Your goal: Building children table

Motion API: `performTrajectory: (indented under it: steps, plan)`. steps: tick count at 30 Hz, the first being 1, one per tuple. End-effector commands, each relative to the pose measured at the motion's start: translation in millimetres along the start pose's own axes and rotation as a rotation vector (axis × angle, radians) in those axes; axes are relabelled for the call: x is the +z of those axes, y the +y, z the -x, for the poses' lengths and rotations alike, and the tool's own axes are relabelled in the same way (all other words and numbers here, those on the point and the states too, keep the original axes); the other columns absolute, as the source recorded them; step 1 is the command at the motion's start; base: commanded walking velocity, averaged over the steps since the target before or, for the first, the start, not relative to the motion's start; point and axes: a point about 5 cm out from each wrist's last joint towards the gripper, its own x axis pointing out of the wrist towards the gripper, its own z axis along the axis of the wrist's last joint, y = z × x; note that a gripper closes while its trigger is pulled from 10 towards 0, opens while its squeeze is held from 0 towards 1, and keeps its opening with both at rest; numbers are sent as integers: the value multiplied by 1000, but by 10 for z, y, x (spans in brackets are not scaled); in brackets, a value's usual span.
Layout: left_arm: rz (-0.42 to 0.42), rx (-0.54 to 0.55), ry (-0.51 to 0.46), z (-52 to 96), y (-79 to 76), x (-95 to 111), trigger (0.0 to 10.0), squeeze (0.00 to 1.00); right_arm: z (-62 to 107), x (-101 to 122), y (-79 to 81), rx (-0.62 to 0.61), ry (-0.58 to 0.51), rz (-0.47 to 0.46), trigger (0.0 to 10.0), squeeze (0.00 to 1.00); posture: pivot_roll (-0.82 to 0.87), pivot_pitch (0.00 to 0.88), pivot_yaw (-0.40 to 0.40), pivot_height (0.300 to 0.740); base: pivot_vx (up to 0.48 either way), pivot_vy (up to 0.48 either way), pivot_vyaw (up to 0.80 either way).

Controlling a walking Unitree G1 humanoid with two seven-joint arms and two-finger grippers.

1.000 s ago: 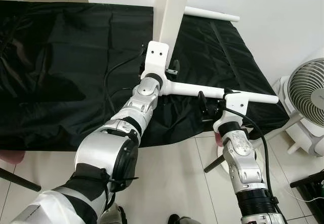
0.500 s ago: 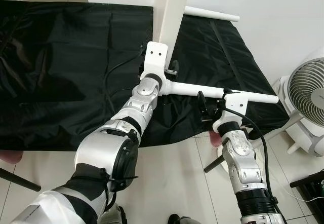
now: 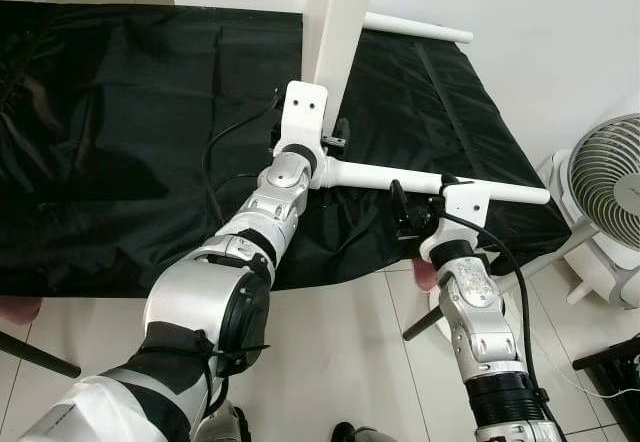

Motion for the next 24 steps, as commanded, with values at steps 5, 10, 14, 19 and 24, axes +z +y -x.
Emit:
performTrajectory:
  steps: [5,10,14,19,24]
  plan:
    - [37,552,-8,57,246,48,10000,0,40,-40,-22,-8,24,5,10000,0,-38,150,-49,740,0,0,0]
    - [57,459,12,37,143,15,10000,0,26,-47,7,1,25,0,10000,0,-22,151,-52,740,0,0,0]
    - [70,427,34,37,109,-26,10000,0,20,-50,22,6,26,-4,10000,0,-21,152,-52,740,0,0,0]
    - [119,507,62,64,215,-71,10000,0,26,-51,33,9,26,-7,10000,0,-26,146,-50,740,0,0,0]
    - [112,578,64,93,272,-94,10000,0,37,-50,28,6,25,-6,10000,0,-34,142,-46,740,0,0,0]
